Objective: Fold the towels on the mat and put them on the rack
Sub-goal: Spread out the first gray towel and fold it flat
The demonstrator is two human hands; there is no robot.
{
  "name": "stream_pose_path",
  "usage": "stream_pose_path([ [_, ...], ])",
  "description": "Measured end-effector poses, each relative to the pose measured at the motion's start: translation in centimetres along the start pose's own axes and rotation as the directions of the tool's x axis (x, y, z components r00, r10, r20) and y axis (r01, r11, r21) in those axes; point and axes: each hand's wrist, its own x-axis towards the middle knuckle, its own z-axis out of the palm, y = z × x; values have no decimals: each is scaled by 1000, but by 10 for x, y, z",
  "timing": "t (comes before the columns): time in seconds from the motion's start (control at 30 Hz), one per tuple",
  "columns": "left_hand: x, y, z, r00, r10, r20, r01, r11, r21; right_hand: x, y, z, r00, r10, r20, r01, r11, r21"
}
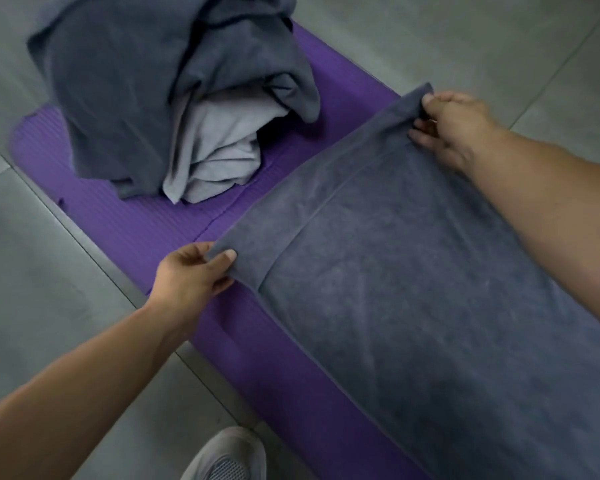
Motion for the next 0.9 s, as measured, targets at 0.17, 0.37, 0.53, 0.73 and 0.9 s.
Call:
stream_pose_path([
  [0.17,-16,6,4,956,141,258,-191,965,182,-13,8,-19,999,14,42,-18,997,76],
  [0.37,-56,13,36,695,32,718,-608,560,563,-47,8,-82,993,66,100,-73,995,68],
  [0.53,-124,2,125,519,-141,843,-754,388,529,-80,19,-176,1000,12,-20,-12,1000,0],
  [0.73,-231,-119,234,409,-76,909,-764,517,387,-135,68,-340,970,-82,-231,62,994,-92],
  [0.9,-316,-225,278,409,-58,910,-717,597,360,-184,112,-458,903,-163,-397,39,952,-303],
])
